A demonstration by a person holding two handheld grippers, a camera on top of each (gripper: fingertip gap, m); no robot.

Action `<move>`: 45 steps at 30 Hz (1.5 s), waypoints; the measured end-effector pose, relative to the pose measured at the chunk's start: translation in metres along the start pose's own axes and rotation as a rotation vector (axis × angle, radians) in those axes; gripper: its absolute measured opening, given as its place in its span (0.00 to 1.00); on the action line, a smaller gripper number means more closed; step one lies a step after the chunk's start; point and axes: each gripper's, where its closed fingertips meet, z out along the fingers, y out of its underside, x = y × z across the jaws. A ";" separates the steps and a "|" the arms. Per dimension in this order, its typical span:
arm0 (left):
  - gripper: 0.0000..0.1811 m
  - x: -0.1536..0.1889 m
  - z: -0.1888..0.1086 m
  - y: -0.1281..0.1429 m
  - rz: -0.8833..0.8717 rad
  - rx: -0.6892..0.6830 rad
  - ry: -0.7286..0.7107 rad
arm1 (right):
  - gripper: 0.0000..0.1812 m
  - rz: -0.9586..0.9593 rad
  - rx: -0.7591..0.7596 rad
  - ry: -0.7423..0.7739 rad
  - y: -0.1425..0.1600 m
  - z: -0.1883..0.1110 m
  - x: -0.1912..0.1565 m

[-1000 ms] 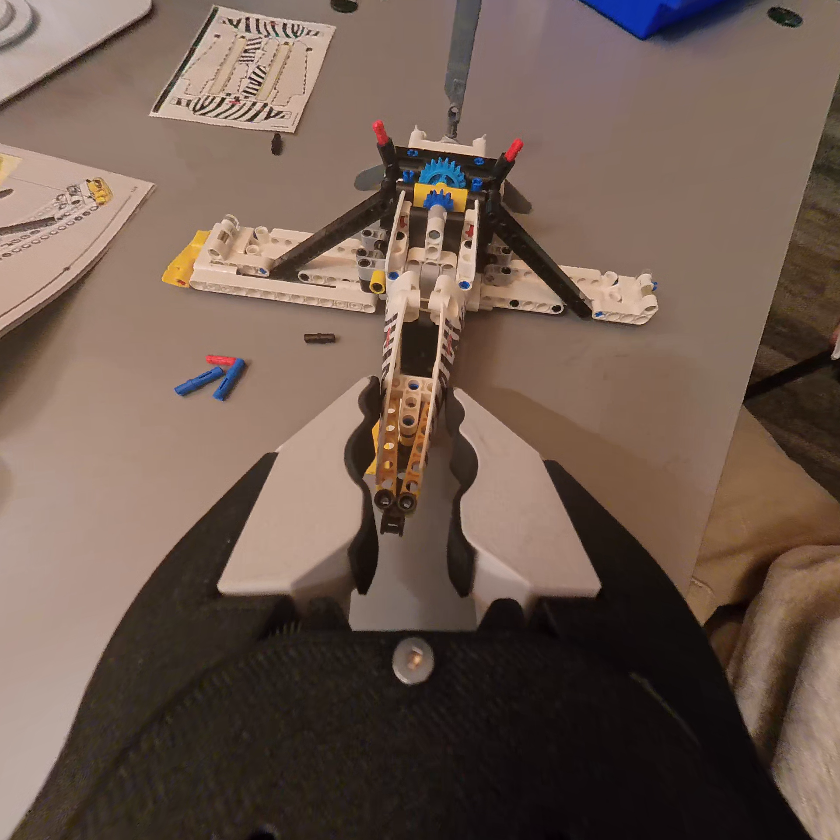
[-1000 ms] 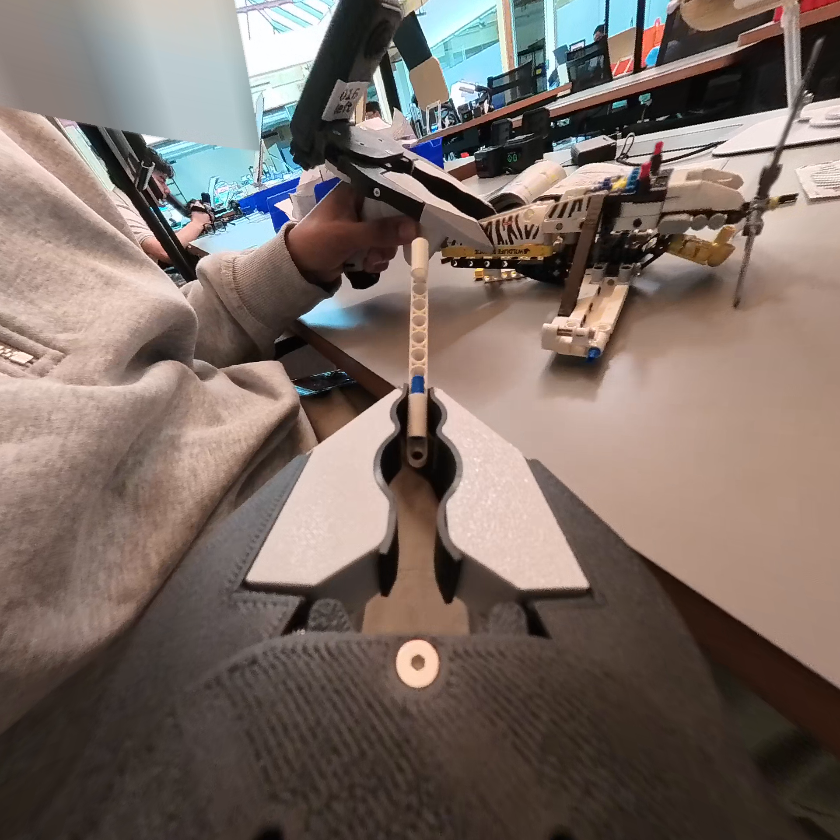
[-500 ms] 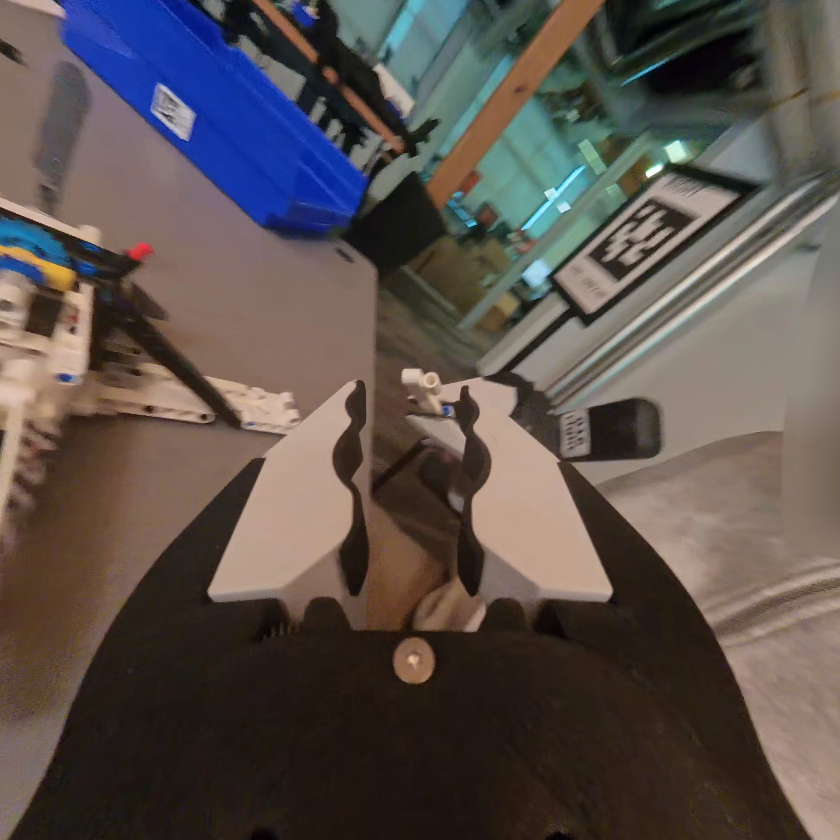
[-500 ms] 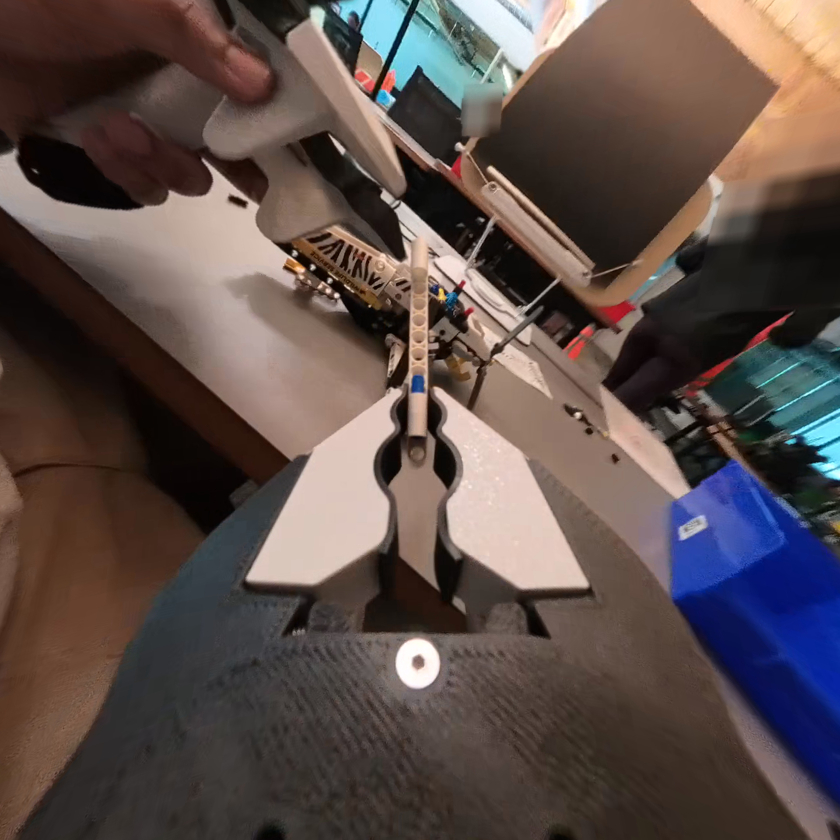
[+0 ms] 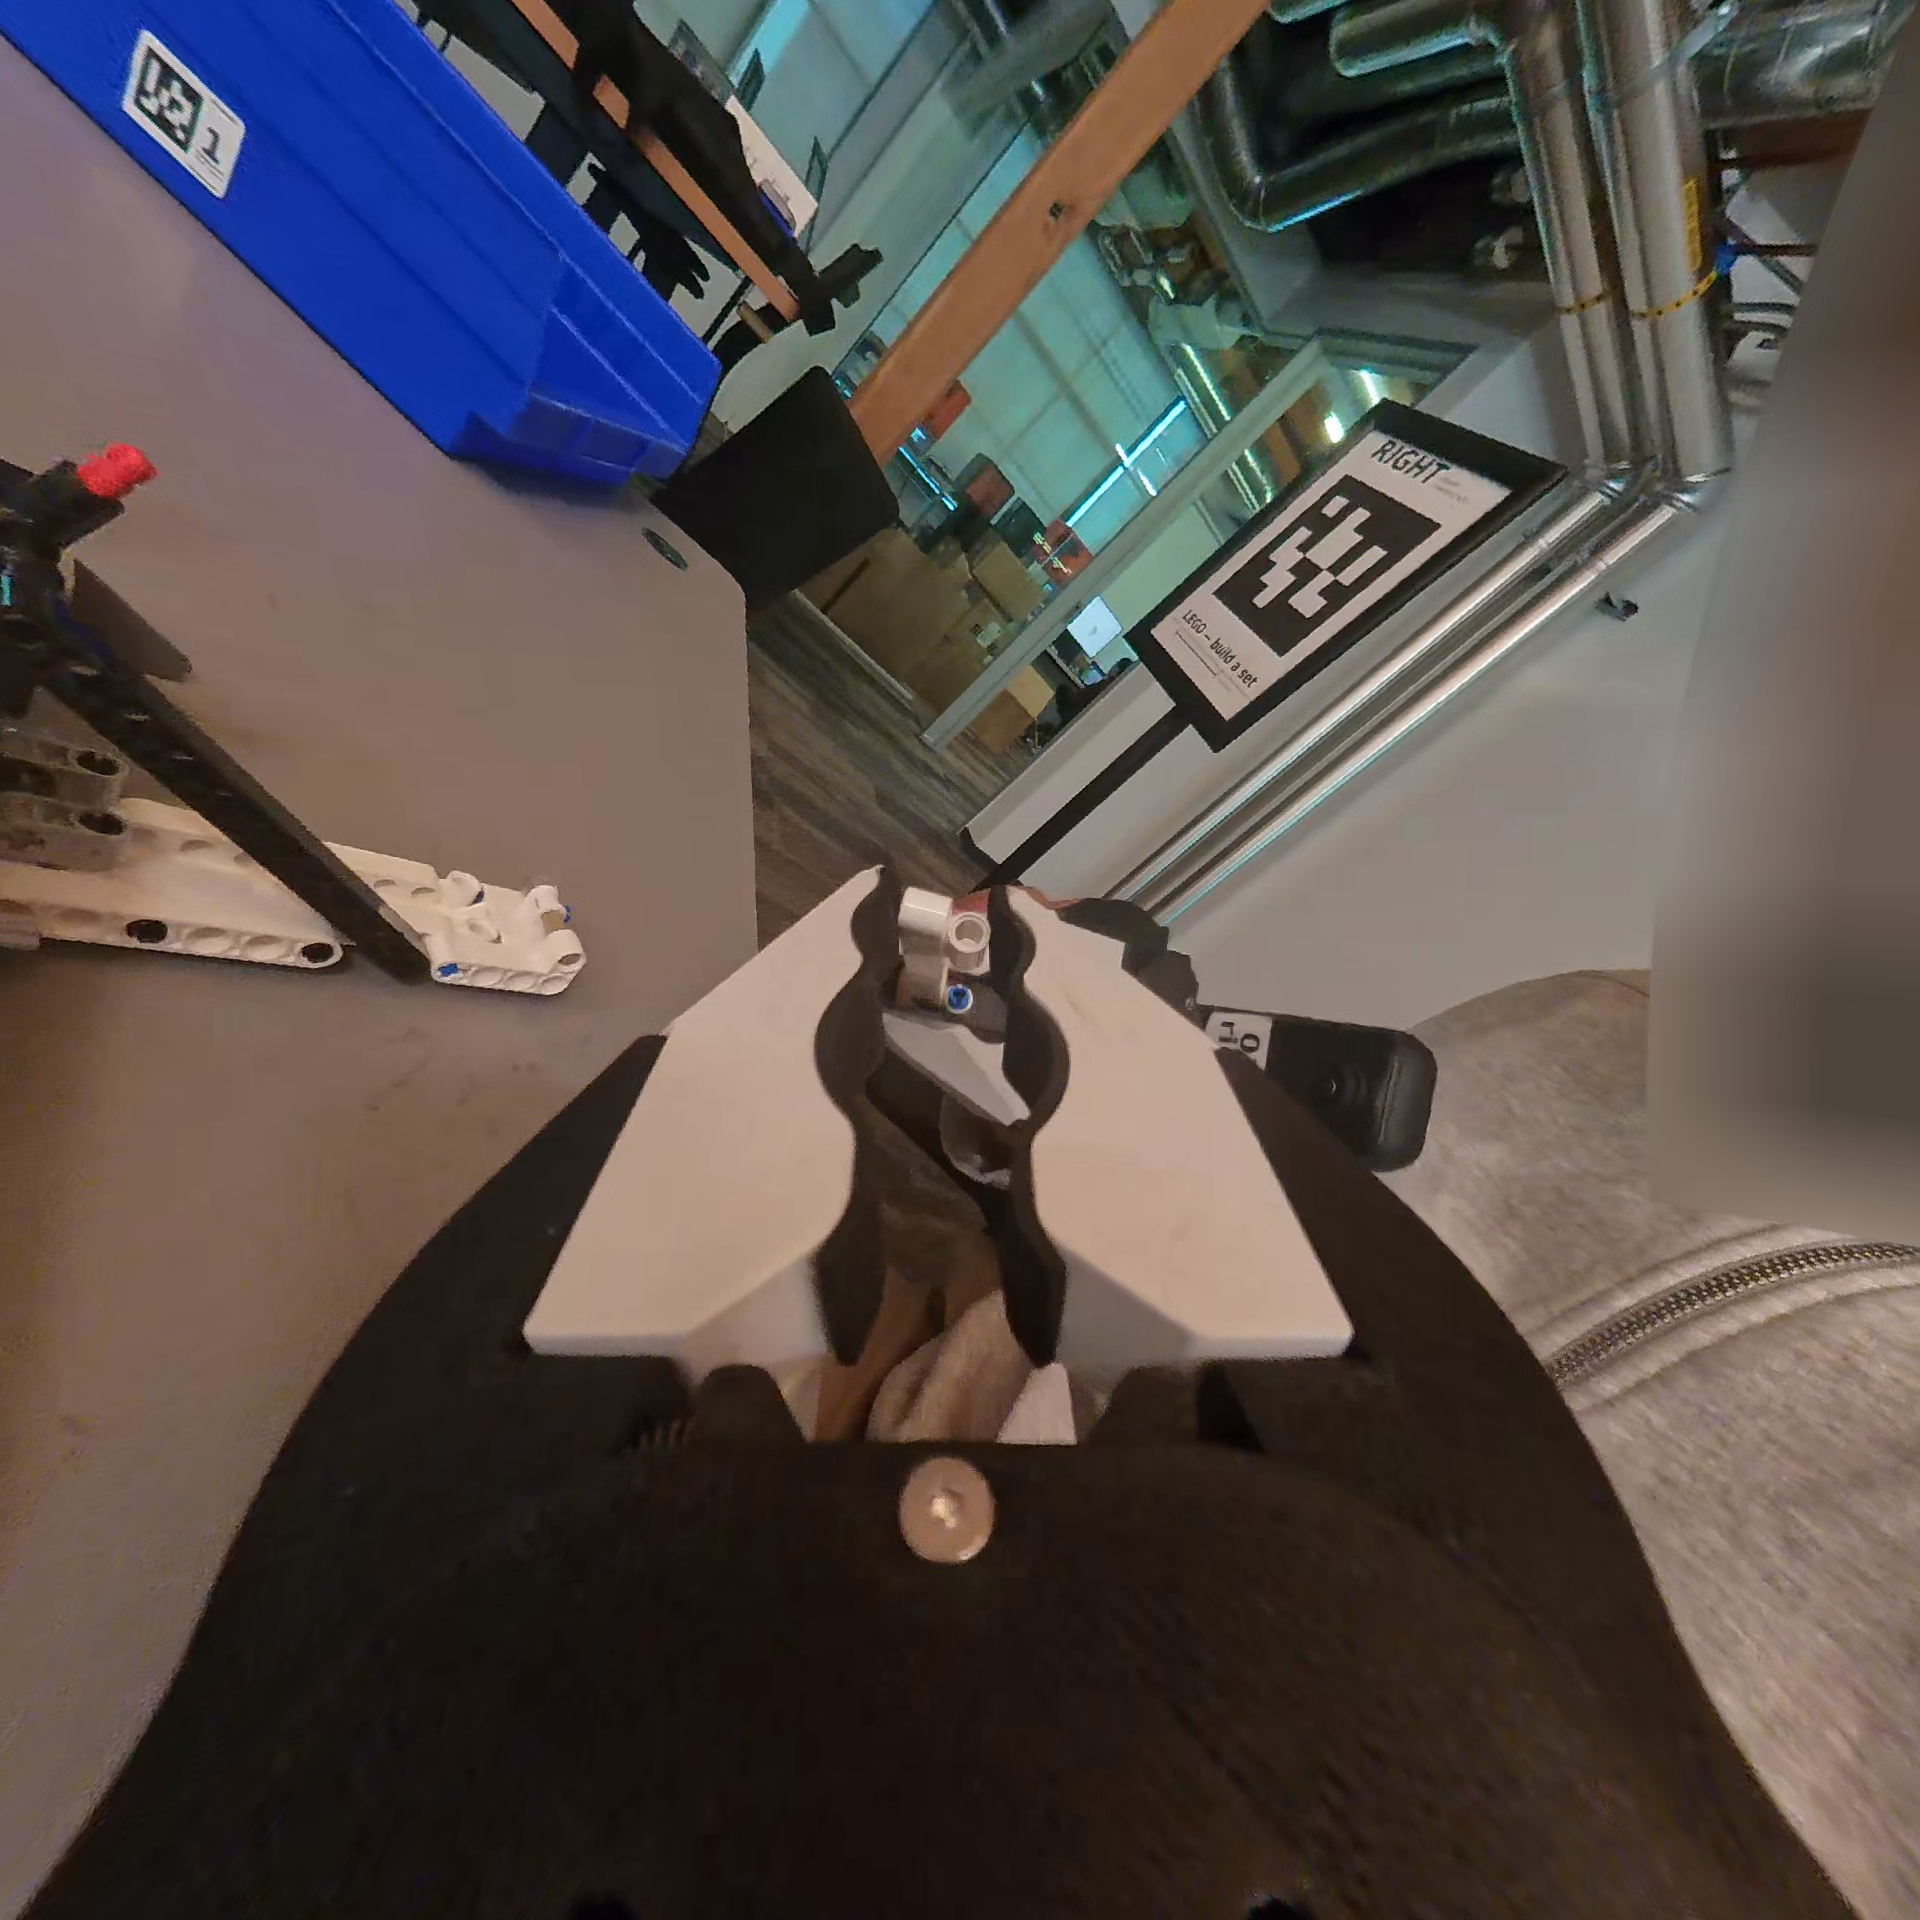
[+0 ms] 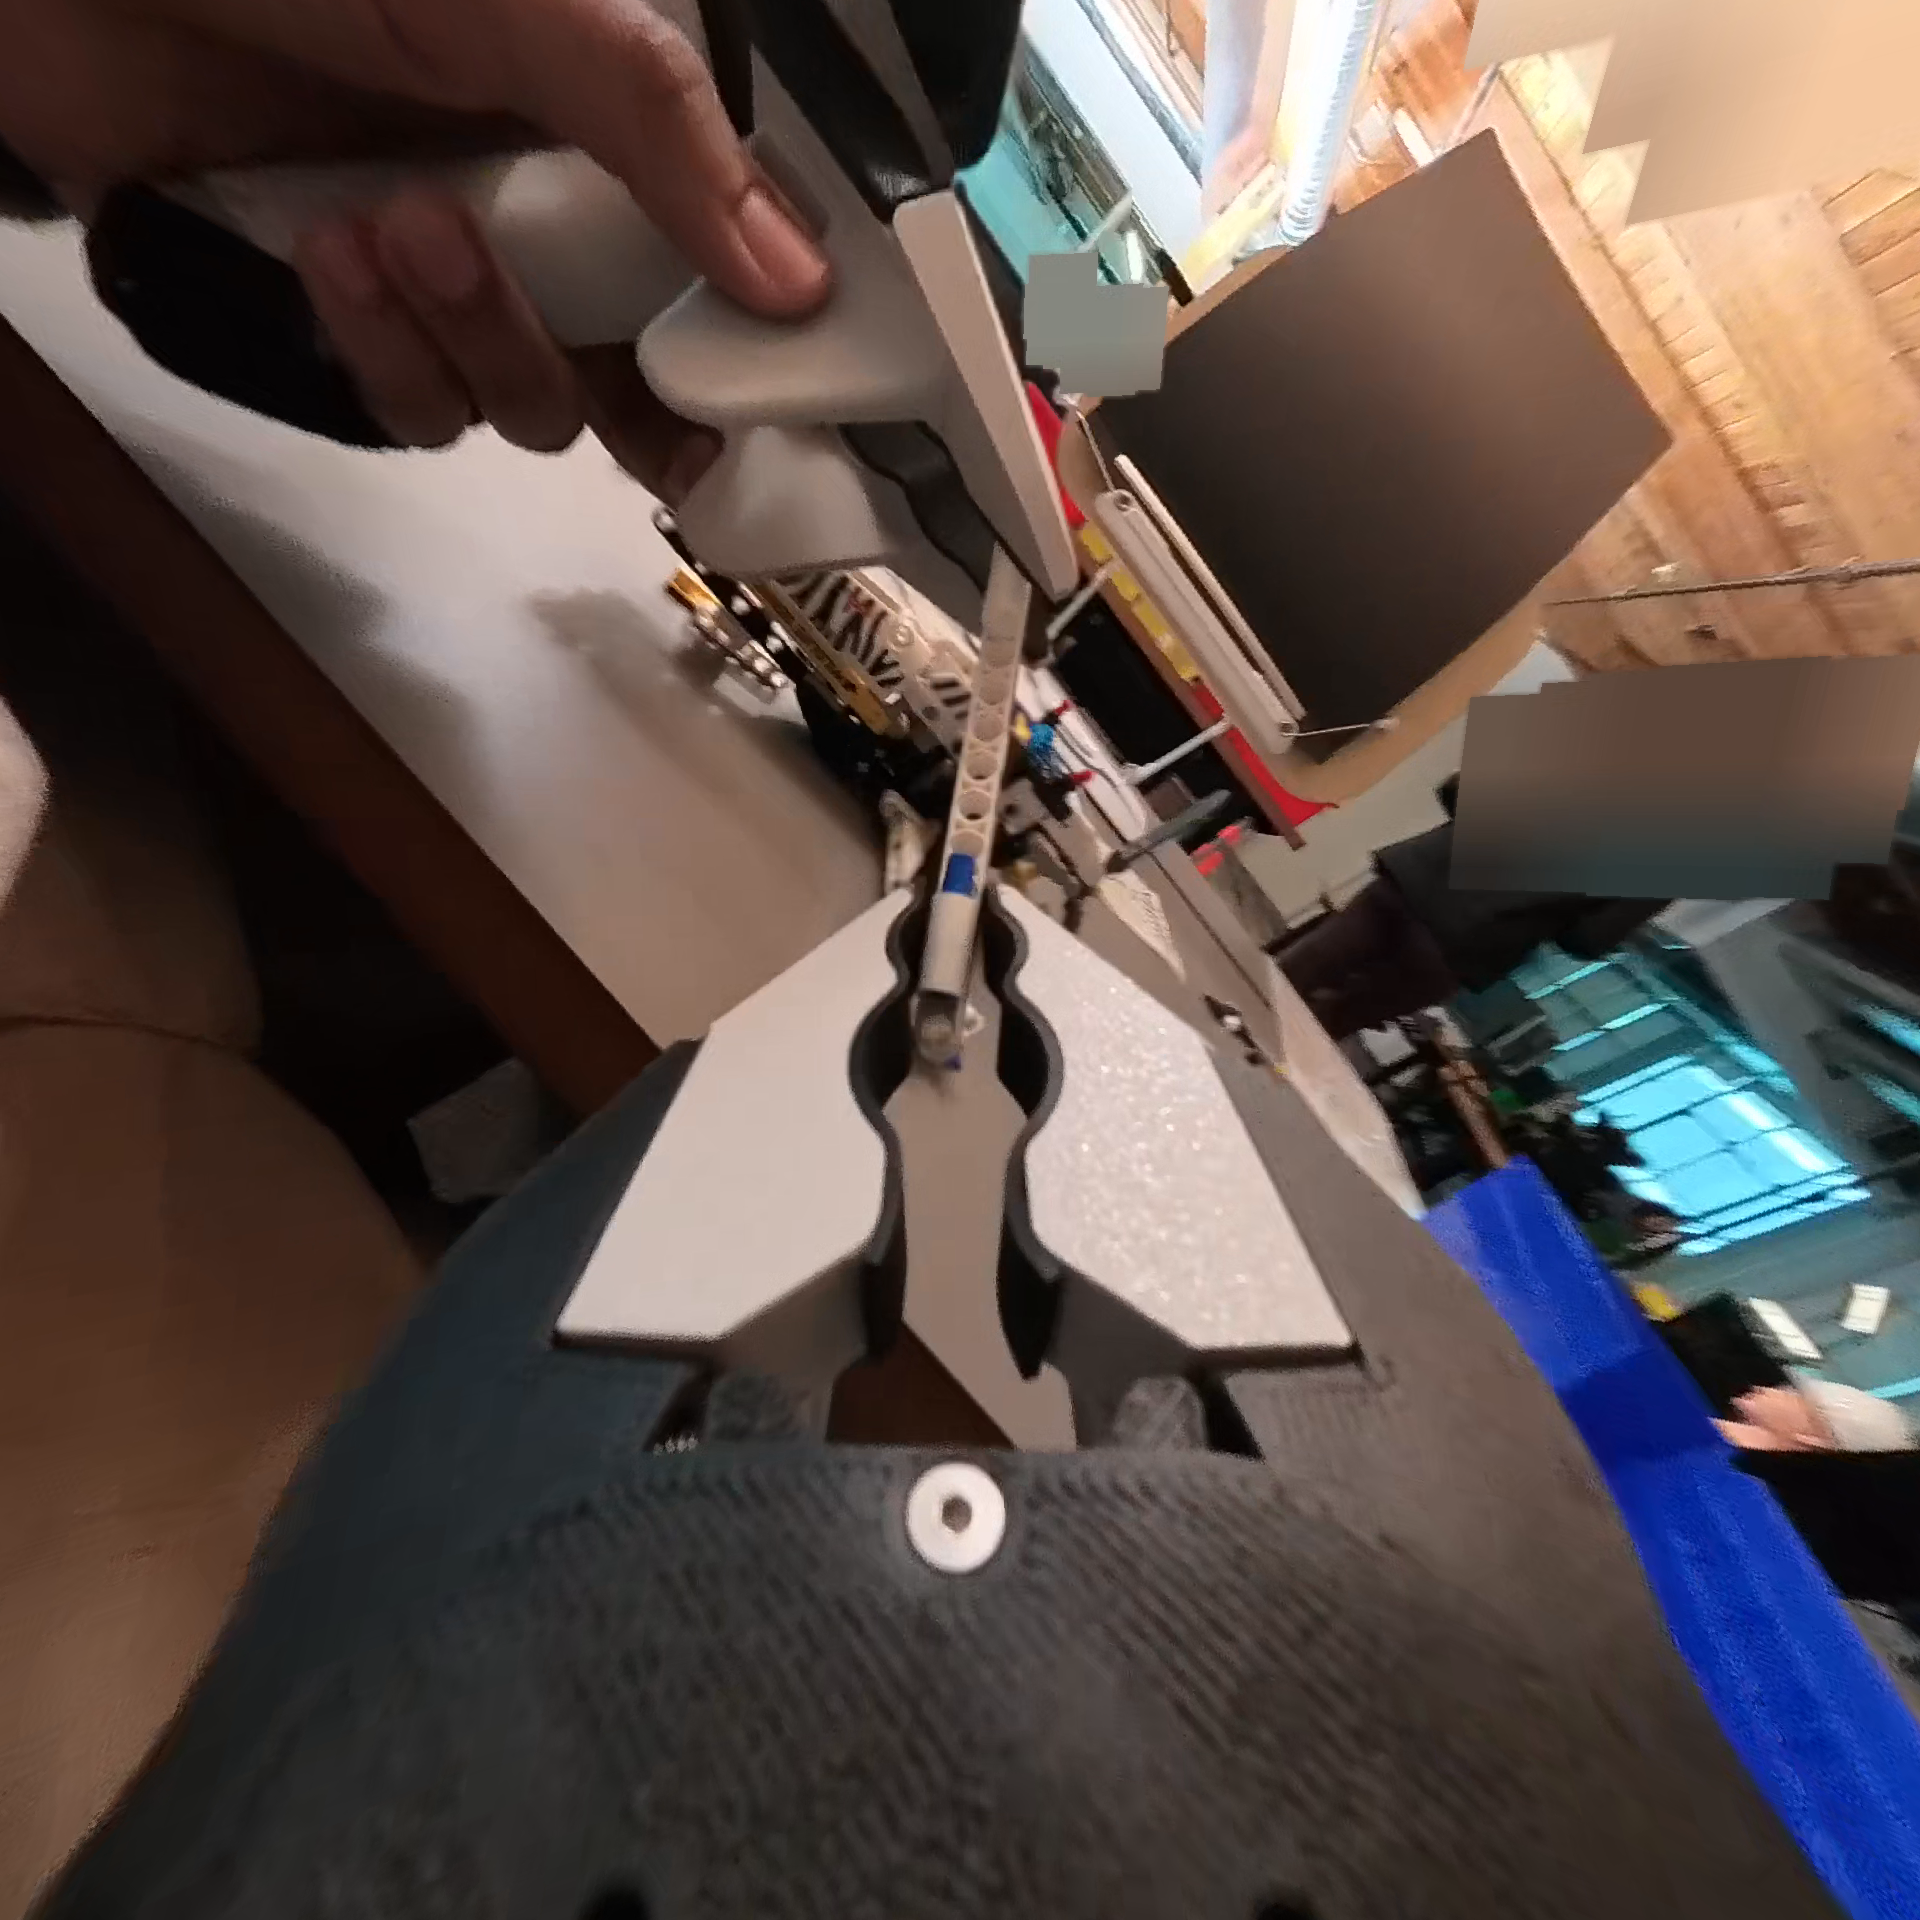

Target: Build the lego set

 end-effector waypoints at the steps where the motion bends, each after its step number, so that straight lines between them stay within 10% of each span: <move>1: 0.07 -0.001 -0.001 0.000 -0.002 0.000 -0.001 | 0.05 0.045 0.011 -0.023 0.000 0.001 -0.003; 13: 0.08 -0.016 -0.010 -0.003 -0.029 0.013 -0.029 | 0.03 0.445 0.073 -0.207 0.004 0.002 -0.011; 22: 0.01 -0.011 -0.010 -0.006 -0.051 0.044 0.043 | 0.02 1.335 0.209 -0.547 0.001 0.000 -0.005; 43: 0.15 -0.017 0.002 -0.006 -0.074 0.062 0.025 | 0.02 1.553 0.227 -0.770 -0.004 -0.008 -0.017; 45: 0.02 -0.012 0.006 -0.003 -0.061 0.037 0.052 | 0.02 1.530 0.210 -0.809 -0.009 -0.007 -0.024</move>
